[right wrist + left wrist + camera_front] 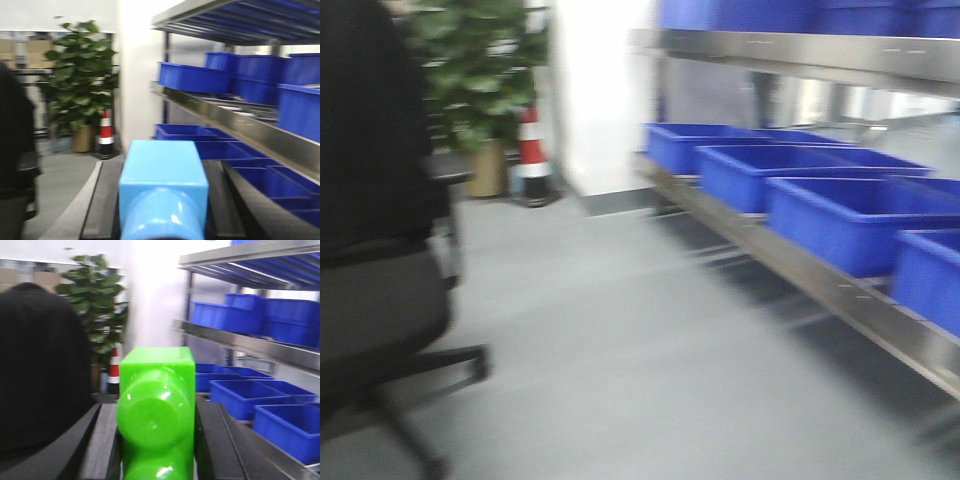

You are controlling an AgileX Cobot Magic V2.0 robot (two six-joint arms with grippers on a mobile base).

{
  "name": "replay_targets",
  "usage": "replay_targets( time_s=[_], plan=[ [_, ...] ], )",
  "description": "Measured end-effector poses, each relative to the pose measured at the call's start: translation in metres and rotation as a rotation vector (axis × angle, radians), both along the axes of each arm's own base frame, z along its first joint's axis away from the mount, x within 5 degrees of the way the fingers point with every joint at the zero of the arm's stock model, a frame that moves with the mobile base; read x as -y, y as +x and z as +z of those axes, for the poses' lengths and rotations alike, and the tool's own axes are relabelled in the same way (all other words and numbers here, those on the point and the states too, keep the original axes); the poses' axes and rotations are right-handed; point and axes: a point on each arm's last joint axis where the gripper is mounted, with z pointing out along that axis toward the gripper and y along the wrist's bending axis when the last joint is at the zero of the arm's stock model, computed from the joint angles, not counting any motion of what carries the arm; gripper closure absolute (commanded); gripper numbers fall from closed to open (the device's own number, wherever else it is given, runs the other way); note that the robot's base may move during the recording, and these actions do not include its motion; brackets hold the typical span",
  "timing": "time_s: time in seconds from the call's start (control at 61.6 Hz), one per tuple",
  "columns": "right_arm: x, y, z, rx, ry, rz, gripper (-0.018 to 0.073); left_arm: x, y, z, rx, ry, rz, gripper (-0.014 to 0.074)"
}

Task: Grab block from conveyor and place in blue bin
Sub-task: 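Drive the base up to the shelf of blue bins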

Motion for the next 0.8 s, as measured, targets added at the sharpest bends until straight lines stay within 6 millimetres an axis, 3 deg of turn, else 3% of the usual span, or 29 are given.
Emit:
replay_targets(
  time_s=[0.795],
  plan=[
    [0.0000,0.0000,0.0000,0.000,-0.004,-0.001,0.0727,0.0000,0.0000,0.0000,0.000,0.000,0.000,0.0707]
  ],
)
